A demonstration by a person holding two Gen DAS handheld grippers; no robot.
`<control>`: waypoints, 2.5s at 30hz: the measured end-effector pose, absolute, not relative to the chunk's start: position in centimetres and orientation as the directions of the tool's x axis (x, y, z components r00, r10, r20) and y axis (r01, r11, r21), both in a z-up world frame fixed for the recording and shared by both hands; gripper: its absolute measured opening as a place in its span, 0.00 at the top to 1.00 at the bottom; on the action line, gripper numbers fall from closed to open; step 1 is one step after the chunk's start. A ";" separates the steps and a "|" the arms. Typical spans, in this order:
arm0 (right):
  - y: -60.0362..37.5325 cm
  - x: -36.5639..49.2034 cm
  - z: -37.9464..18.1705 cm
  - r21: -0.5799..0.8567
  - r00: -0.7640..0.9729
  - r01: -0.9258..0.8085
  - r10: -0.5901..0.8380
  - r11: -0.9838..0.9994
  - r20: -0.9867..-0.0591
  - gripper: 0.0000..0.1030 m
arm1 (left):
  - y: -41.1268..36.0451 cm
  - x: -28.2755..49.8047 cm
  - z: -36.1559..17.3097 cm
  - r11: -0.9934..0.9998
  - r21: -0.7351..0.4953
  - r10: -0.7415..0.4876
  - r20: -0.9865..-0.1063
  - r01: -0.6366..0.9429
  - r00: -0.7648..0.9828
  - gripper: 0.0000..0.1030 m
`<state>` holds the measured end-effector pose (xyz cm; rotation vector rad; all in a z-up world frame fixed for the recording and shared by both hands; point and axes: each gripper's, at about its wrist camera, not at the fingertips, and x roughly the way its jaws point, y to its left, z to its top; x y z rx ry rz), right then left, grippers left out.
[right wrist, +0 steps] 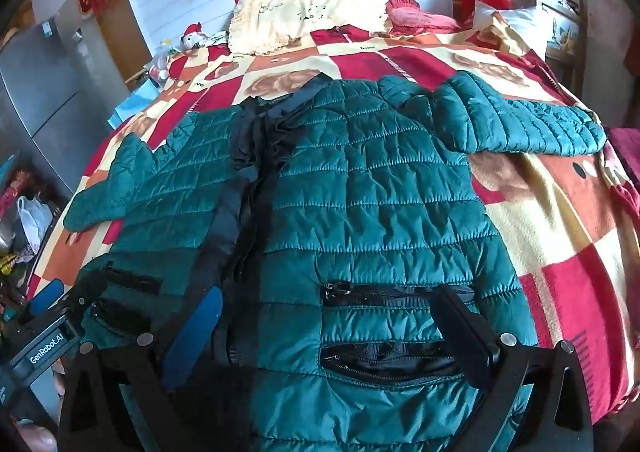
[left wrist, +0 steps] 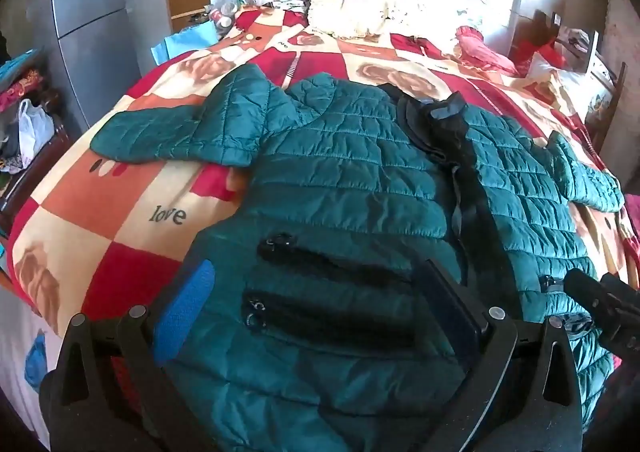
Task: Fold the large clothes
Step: 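Position both grippers over the teal jacket's front near the zipper pockets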
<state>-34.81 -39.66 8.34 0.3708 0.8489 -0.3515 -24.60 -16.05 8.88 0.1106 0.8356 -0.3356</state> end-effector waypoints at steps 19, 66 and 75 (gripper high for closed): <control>-38.9 -34.4 8.4 0.144 0.602 0.431 -0.165 0.891 -0.781 0.00 | -17.0 -24.7 8.8 0.937 -0.030 -0.253 -0.746 0.349 0.616 0.00; -39.2 -31.7 8.3 0.158 0.603 0.411 -0.138 0.898 -0.786 0.00 | -18.0 -23.2 8.9 0.935 -0.015 -0.245 -0.749 0.355 0.616 0.00; -39.2 -31.0 8.0 0.158 0.597 0.410 -0.133 0.899 -0.791 0.00 | -18.4 -22.5 8.5 0.934 -0.008 -0.239 -0.757 0.357 0.608 0.00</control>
